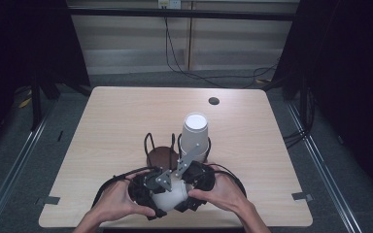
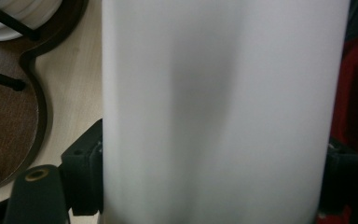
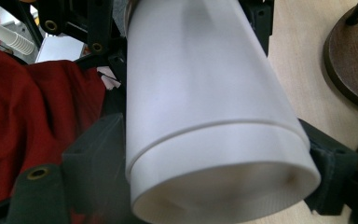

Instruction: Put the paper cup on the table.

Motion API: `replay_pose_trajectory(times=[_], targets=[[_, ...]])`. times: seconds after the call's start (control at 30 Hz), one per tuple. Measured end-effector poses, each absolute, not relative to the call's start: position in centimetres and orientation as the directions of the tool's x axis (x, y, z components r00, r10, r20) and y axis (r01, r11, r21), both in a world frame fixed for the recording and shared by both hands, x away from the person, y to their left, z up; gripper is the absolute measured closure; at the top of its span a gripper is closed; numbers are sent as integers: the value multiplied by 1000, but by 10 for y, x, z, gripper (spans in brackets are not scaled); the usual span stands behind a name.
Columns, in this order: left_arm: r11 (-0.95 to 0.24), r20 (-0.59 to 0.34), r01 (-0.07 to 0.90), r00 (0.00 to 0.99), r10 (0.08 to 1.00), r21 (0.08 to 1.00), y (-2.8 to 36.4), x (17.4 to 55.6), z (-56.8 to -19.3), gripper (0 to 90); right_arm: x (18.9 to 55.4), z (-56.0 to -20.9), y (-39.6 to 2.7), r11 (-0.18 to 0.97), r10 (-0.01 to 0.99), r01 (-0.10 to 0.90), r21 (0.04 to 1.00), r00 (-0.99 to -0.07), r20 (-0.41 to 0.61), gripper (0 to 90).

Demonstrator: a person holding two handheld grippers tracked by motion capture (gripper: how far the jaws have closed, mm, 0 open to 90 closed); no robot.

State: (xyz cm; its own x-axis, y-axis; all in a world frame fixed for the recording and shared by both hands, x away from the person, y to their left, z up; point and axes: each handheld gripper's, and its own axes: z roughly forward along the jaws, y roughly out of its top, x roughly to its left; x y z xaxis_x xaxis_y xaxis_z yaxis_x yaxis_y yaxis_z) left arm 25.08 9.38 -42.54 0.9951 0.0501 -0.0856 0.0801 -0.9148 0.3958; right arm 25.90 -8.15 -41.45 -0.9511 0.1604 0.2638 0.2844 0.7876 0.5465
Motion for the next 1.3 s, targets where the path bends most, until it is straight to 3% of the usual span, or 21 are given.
replay_pose_trajectory(times=[0.3,0.5,1.3], targets=[[-902,-93,87,994,52,424,92,248,-427,187,258,-413,-85,788,157,276,550,-955,253,240],[-890,-57,67,997,46,450,94,249,-427,159,259,-412,-86,785,161,275,555,-956,246,242],[-815,-63,19,998,-21,579,112,259,-424,124,260,-414,-91,750,185,314,582,-945,271,244]])
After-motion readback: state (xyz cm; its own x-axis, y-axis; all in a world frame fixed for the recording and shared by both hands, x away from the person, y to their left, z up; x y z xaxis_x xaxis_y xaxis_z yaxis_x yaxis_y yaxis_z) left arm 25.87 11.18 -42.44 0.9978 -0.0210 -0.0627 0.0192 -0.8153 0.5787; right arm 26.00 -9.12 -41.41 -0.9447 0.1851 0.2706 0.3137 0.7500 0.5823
